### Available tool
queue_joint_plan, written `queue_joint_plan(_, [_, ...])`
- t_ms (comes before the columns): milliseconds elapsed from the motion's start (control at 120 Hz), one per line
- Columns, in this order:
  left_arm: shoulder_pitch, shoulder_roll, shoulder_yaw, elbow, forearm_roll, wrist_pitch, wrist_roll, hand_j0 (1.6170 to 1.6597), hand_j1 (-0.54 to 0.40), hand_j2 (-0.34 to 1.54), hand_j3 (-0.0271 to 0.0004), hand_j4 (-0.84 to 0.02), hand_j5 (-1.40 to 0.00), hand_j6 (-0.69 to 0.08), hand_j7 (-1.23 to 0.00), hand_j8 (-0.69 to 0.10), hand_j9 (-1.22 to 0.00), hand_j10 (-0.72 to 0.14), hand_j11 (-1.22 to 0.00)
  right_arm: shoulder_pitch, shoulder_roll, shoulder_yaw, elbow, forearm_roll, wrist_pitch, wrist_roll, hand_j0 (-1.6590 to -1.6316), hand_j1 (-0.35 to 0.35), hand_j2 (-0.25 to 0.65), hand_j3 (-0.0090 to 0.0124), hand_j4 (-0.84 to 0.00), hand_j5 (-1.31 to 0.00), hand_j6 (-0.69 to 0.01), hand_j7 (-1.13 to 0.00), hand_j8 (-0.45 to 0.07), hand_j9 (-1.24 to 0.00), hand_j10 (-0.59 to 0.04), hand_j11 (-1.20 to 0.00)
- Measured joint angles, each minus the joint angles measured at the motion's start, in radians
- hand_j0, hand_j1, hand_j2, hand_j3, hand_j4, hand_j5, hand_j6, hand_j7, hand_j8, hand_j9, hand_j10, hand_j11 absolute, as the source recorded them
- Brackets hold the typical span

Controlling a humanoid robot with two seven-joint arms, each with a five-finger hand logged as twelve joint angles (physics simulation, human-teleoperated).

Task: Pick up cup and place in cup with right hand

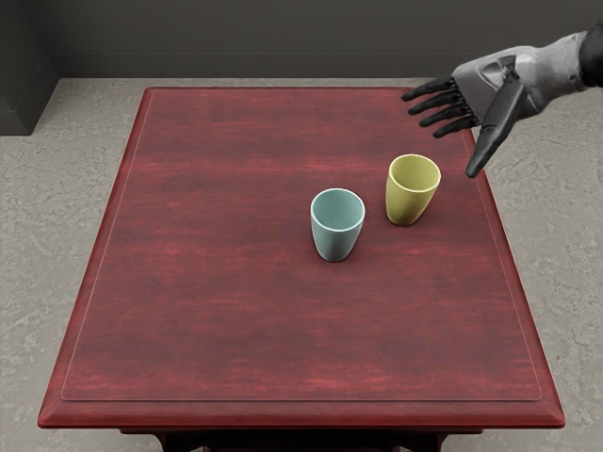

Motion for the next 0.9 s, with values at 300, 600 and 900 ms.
queue_joint_plan(300, [0.0, 0.0, 0.0, 0.0, 0.0, 0.0, 0.0, 1.6579, 0.344, 0.0, 0.0, -0.004, -0.01, -0.004, -0.01, -0.004, -0.01, -0.004, -0.01, 0.087, 0.21, -0.059, 0.027, -0.145, -0.107, -0.001, -1.6579, -0.329, -0.004, 0.0, -0.018, -0.02, -0.018, -0.02, -0.018, -0.02, -0.017, -0.02])
queue_joint_plan(600, [0.0, 0.0, 0.0, 0.0, 0.0, 0.0, 0.0, 1.658, 0.344, 0.0, 0.0, -0.004, 0.0, -0.004, 0.0, -0.004, 0.0, -0.004, 0.0, 0.108, 0.45, -0.223, 0.094, -0.403, -0.717, -0.001, -1.658, -0.328, -0.004, 0.0, -0.019, -0.02, -0.02, -0.02, -0.02, -0.02, -0.019, -0.02])
queue_joint_plan(900, [0.0, 0.0, 0.0, 0.0, 0.0, 0.0, 0.0, 1.6581, 0.344, 0.0, 0.0, -0.004, 0.0, -0.004, 0.0, -0.004, 0.0, -0.004, 0.0, 0.076, 0.515, -0.32, 0.214, -0.422, -0.959, -0.001, -1.6581, -0.329, -0.003, 0.0, -0.018, -0.02, -0.019, -0.02, -0.019, -0.02, -0.018, -0.02])
